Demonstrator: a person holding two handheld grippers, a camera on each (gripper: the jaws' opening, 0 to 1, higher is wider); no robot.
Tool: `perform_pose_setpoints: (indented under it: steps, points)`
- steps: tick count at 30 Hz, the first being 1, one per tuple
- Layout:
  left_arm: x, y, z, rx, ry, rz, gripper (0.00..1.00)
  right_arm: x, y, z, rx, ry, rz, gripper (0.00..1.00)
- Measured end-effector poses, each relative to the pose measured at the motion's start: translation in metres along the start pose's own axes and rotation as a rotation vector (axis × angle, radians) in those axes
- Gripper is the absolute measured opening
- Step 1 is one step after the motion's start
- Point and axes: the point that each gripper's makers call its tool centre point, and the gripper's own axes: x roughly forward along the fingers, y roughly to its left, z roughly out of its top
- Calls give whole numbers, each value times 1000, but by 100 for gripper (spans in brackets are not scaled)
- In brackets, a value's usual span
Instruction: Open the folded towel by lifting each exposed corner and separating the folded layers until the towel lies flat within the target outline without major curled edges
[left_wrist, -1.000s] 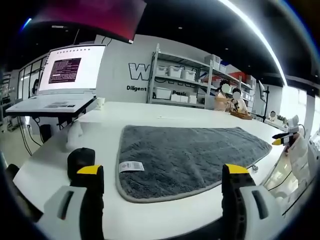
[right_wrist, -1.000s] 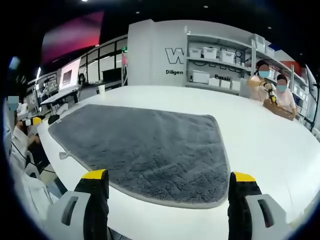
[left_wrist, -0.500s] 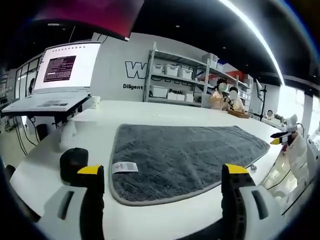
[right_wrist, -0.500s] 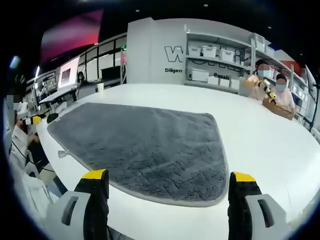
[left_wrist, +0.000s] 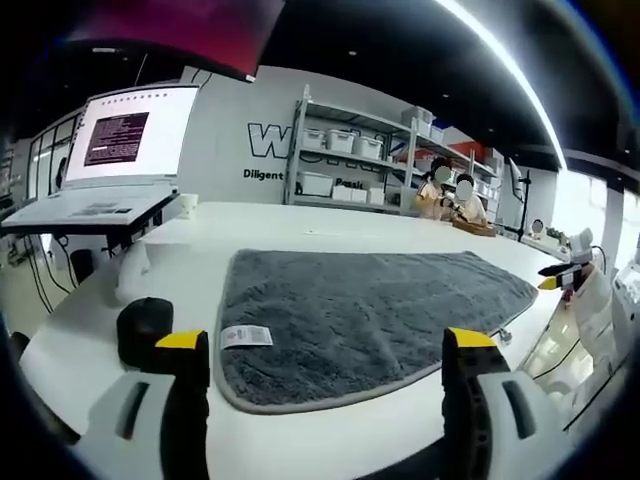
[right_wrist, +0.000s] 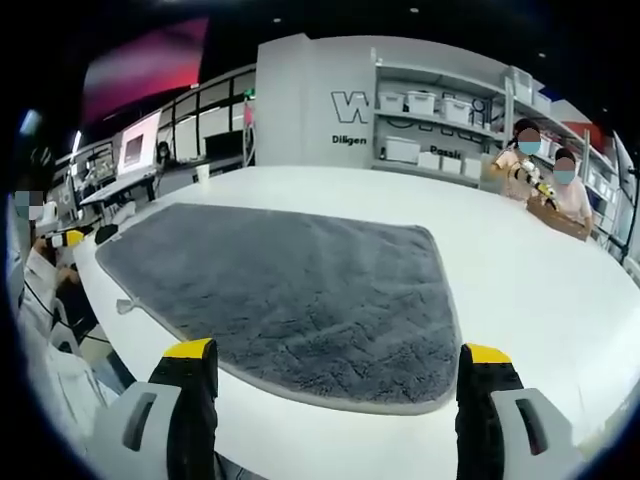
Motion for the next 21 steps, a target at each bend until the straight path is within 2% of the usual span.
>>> perform_pose_setpoints:
  steps: [21]
  points:
    - [3, -7, 5, -2, -20, -29, 95, -3, 0, 0, 6, -9, 1, 99]
